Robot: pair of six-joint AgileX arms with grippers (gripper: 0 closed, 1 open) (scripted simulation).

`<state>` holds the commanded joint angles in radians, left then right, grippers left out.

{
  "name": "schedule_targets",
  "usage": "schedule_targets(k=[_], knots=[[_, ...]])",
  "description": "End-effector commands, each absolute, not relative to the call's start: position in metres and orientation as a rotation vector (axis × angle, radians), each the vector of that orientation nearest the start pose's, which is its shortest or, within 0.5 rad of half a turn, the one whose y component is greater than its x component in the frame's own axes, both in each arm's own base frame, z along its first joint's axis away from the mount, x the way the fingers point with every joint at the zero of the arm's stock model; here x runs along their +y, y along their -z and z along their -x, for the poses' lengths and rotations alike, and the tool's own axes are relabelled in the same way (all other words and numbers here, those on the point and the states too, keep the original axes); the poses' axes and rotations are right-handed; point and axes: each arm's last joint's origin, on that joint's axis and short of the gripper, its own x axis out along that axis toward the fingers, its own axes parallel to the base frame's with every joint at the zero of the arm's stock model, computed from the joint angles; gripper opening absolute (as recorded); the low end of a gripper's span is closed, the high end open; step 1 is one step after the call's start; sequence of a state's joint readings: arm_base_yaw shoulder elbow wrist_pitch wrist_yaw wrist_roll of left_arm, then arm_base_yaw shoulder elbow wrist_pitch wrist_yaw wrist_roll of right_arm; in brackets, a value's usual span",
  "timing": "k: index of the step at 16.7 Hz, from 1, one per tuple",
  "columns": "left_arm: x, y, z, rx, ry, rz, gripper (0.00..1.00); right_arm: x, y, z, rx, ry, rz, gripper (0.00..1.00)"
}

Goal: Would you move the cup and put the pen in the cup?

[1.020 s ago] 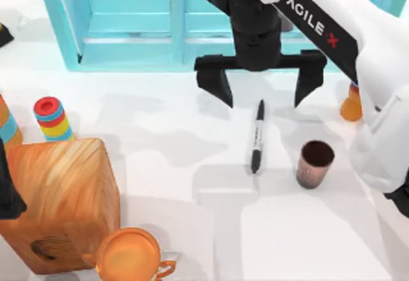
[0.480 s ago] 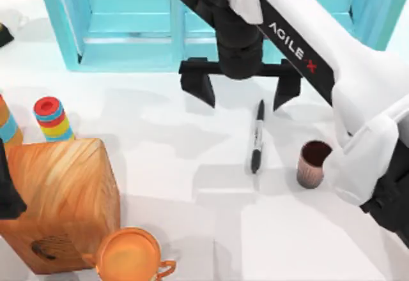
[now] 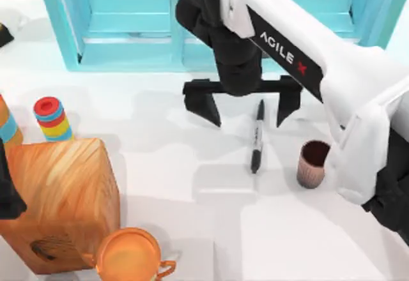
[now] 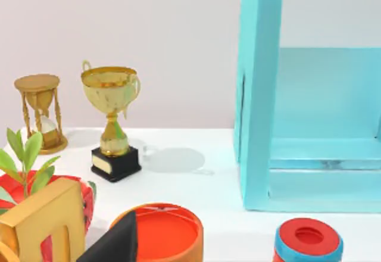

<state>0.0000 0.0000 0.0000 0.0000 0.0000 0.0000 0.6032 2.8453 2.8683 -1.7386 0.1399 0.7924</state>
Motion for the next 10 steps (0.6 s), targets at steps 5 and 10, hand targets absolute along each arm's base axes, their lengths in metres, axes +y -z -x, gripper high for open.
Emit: schedule_targets(k=[5, 10], knots=[[-0.001, -0.16, -0.106, 0.0, 0.0, 0.0, 1.0, 0.29, -0.132, -0.418, 1.585, 0.279, 0.019, 1.0], [-0.001, -0.16, -0.106, 0.0, 0.0, 0.0, 1.0, 0.285, -0.114, -0.416, 1.586, 0.279, 0.019, 1.0]])
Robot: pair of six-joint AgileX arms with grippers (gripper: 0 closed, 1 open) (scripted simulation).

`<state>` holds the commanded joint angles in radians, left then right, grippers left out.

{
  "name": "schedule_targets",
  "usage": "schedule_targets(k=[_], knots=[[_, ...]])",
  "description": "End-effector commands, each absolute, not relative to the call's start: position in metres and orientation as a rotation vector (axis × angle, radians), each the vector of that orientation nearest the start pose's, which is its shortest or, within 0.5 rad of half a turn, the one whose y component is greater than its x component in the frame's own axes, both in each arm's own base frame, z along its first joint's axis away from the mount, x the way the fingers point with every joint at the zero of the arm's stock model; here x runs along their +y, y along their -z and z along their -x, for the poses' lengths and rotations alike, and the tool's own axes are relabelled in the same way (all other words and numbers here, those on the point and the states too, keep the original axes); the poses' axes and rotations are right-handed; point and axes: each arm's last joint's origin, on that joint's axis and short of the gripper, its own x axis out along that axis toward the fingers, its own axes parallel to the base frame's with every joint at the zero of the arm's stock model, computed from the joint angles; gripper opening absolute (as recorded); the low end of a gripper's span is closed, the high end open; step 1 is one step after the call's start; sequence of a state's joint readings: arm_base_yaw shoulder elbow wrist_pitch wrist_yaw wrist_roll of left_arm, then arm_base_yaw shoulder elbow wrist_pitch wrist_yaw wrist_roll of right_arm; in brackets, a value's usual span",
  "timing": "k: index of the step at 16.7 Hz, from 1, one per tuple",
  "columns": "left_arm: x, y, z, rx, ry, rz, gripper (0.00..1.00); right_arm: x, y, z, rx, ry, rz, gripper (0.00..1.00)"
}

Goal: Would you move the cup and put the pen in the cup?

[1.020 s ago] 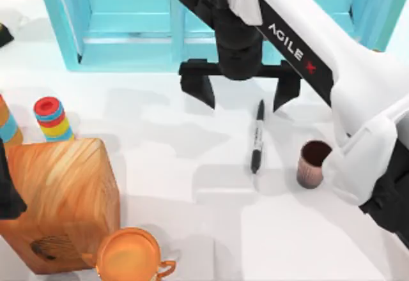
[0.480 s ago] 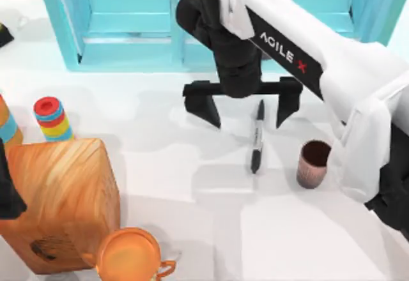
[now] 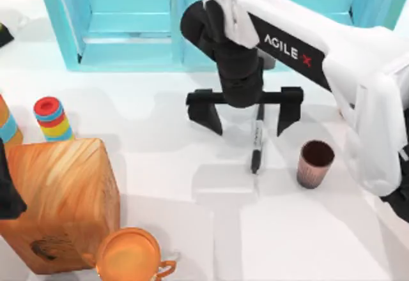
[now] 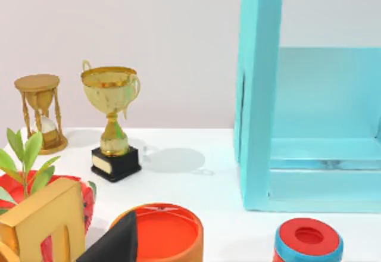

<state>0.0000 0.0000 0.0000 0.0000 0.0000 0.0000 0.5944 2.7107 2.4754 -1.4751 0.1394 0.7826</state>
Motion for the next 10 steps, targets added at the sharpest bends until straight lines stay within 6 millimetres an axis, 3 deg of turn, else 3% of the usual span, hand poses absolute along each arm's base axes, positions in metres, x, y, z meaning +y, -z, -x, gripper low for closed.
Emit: schedule_targets(k=[10], knots=[[-0.001, -0.16, -0.106, 0.0, 0.0, 0.0, 1.0, 0.271, -0.086, -0.404, 1.586, 0.279, 0.019, 1.0]])
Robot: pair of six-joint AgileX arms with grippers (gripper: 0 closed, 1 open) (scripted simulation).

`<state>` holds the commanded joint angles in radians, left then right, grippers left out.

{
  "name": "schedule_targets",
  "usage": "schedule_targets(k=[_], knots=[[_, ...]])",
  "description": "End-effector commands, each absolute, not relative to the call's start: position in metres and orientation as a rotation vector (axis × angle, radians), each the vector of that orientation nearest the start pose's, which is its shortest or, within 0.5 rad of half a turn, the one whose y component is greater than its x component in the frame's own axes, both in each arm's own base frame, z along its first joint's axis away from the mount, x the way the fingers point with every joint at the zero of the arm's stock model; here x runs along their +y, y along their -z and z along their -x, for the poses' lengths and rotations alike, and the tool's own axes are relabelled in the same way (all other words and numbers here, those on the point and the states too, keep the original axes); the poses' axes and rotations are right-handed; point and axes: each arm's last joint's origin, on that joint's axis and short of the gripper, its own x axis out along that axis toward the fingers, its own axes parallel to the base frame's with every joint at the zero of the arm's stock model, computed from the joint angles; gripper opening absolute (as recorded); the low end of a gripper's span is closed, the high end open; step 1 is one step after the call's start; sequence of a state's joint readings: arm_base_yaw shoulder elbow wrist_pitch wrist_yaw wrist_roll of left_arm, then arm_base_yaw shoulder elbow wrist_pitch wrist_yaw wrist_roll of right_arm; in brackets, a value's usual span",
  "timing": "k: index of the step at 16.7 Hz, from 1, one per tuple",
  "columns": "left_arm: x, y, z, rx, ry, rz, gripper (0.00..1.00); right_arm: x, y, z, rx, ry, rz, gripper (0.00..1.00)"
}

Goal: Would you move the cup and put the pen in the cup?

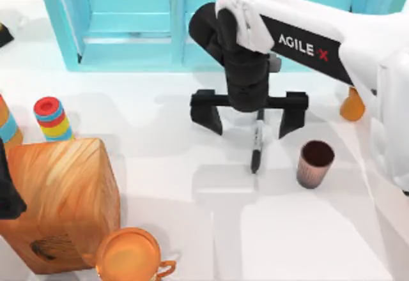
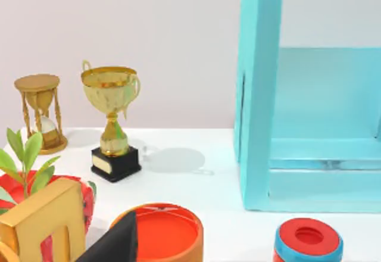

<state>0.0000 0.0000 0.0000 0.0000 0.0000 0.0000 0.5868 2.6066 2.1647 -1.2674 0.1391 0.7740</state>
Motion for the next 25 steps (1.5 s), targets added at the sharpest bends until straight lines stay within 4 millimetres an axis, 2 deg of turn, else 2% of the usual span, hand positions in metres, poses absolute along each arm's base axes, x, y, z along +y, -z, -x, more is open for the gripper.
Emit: schedule_targets(k=[7, 20, 25], knots=[[-0.0012, -0.16, -0.1057, 0.0, 0.0, 0.0, 1.0, 0.2698, -0.0841, -0.4028, 1.586, 0.279, 0.019, 1.0], [-0.0012, -0.16, -0.1057, 0.0, 0.0, 0.0, 1.0, 0.2698, -0.0841, -0.4028, 1.586, 0.279, 0.019, 0.02], [-0.0012, -0.16, -0.1057, 0.0, 0.0, 0.0, 1.0, 0.2698, -0.0841, -0.4028, 1.586, 0.279, 0.019, 0.0]])
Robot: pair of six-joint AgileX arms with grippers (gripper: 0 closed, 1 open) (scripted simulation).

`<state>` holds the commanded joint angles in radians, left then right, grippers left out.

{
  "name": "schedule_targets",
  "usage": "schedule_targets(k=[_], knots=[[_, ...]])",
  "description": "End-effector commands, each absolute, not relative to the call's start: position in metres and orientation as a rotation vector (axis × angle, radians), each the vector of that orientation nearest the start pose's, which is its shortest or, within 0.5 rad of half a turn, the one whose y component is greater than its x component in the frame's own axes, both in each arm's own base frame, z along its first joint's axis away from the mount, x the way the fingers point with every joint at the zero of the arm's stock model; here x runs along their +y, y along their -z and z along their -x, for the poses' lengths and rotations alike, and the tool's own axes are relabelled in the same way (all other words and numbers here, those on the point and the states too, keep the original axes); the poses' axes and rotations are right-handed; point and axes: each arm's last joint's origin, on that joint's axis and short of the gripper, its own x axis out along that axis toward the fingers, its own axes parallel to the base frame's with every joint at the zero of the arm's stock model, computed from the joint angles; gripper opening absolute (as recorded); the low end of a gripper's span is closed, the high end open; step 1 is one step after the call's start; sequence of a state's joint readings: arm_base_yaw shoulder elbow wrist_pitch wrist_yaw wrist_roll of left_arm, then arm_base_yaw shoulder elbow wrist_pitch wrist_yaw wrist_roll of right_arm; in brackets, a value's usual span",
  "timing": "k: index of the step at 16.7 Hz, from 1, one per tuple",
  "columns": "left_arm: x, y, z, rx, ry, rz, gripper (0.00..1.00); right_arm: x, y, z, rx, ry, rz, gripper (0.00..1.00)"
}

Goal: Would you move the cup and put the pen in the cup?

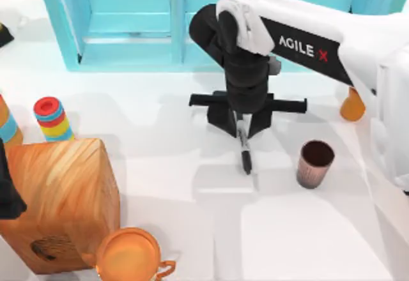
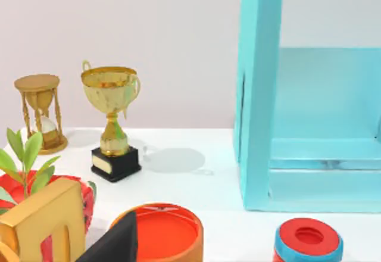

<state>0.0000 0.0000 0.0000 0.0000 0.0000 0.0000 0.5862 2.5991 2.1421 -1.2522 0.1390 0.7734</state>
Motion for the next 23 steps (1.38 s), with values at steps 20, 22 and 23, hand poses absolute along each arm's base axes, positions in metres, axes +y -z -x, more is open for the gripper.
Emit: schedule_targets(k=[20, 22, 23], knots=[[-0.001, -0.16, -0.106, 0.0, 0.0, 0.0, 1.0, 0.281, -0.206, -0.32, 1.524, 0.225, -0.075, 0.0], [-0.001, -0.16, -0.106, 0.0, 0.0, 0.0, 1.0, 0.28, -0.213, -0.31, 1.528, 0.226, -0.071, 0.0], [-0.001, -0.16, -0.106, 0.0, 0.0, 0.0, 1.0, 0.28, -0.215, -0.307, 1.53, 0.227, -0.069, 0.0]])
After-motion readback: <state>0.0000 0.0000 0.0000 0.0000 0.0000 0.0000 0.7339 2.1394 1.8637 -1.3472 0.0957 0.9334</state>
